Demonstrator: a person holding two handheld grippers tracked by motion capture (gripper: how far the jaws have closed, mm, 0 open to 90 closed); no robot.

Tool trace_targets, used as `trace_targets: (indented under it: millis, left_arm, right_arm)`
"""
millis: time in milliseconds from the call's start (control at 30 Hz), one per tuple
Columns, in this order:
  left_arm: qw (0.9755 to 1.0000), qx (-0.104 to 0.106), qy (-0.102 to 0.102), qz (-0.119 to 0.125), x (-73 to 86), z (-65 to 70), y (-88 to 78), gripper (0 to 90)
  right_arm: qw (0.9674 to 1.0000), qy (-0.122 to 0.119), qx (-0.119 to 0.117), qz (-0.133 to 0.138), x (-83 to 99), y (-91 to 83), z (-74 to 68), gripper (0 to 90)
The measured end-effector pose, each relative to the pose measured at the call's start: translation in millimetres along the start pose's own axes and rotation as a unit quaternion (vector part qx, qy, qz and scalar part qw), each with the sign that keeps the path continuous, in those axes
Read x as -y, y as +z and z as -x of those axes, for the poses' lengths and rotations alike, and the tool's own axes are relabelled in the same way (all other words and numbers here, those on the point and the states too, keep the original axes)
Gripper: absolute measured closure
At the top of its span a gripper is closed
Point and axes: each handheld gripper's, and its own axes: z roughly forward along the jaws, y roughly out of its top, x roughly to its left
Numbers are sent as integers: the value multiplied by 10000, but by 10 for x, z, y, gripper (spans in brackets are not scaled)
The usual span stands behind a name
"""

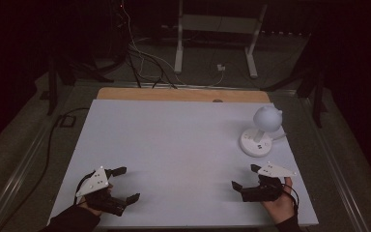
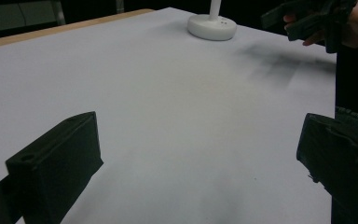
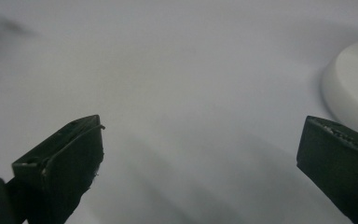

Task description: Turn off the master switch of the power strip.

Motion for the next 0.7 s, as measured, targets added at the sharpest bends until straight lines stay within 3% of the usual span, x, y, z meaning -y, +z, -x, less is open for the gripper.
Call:
trace_targets:
  millis: [200,400,467,700]
  left_arm:
    - [10000,14,4,-17,0,2,4,3]
    - [10000,28,6,-23,2,0,12,3]
    - [10000,33,-8,-17,2,-1,12,3]
    - [10000,33,-2,-33,2,1,15,3]
  right_arm:
    - [9995,-216,-114,-175,65,36,-11,1]
    - [9980,-514,-332,-141,104,80,-27,0]
    - [9975,-609,-301,-198,109,99,-28,1]
    - [9973,-605,-348,-233,113,128,-11,1]
